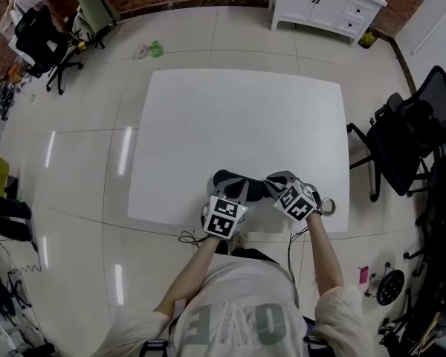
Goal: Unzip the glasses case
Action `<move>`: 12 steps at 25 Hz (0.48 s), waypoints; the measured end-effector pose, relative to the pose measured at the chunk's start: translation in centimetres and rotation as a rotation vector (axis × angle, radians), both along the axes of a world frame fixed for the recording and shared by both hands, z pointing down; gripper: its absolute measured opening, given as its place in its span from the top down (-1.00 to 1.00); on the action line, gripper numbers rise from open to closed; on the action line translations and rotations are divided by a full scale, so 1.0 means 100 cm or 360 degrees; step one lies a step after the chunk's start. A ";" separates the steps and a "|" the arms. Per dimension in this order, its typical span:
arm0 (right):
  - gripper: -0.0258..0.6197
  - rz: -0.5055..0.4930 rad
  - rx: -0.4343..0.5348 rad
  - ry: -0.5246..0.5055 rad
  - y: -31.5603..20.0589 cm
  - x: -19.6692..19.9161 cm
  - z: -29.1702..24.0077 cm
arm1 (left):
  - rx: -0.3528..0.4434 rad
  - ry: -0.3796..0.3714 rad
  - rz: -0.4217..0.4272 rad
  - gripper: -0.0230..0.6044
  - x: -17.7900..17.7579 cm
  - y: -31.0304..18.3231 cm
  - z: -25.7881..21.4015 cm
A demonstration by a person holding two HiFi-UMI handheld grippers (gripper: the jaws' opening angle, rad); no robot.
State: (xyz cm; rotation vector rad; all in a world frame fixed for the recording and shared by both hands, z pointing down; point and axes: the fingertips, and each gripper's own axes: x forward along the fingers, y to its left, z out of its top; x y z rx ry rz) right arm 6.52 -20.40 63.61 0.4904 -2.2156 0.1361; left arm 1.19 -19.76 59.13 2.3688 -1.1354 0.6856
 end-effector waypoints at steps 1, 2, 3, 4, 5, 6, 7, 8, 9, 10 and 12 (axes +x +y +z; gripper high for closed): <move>0.92 0.0059 -0.0009 -0.0030 0.001 0.002 -0.001 | 0.0009 0.0002 -0.0004 0.93 0.000 -0.001 -0.001; 0.92 0.0132 -0.0019 -0.0069 0.002 0.004 -0.003 | 0.0016 0.0004 -0.0007 0.93 0.000 -0.001 -0.001; 0.92 0.0218 -0.0026 -0.0115 0.002 0.006 -0.006 | 0.0018 0.0004 -0.0008 0.93 0.000 -0.002 -0.001; 0.92 0.0309 -0.0024 -0.0172 0.002 0.008 -0.011 | 0.0017 0.0003 -0.0009 0.93 -0.001 -0.002 0.000; 0.92 0.0402 -0.0009 -0.0243 0.002 0.011 -0.019 | 0.0016 0.0000 -0.0009 0.93 -0.002 -0.001 0.001; 0.92 0.0504 0.0013 -0.0335 0.000 0.014 -0.030 | 0.0017 -0.0002 -0.0008 0.93 -0.002 -0.001 0.002; 0.92 0.0623 0.0036 -0.0446 -0.004 0.018 -0.043 | 0.0021 -0.0003 -0.0008 0.93 -0.003 0.000 0.002; 0.92 0.0759 0.0057 -0.0569 -0.008 0.024 -0.056 | 0.0026 -0.0004 -0.0009 0.93 -0.003 0.000 0.003; 0.92 0.0904 0.0071 -0.0692 -0.012 0.031 -0.068 | 0.0031 -0.0004 -0.0014 0.93 -0.003 0.001 0.003; 0.92 0.1041 0.0074 -0.0799 -0.015 0.037 -0.078 | 0.0035 -0.0002 -0.0023 0.93 -0.003 0.001 0.003; 0.92 0.1240 0.0086 -0.0930 -0.014 0.045 -0.093 | 0.0058 0.0019 -0.0062 0.93 -0.004 -0.001 0.000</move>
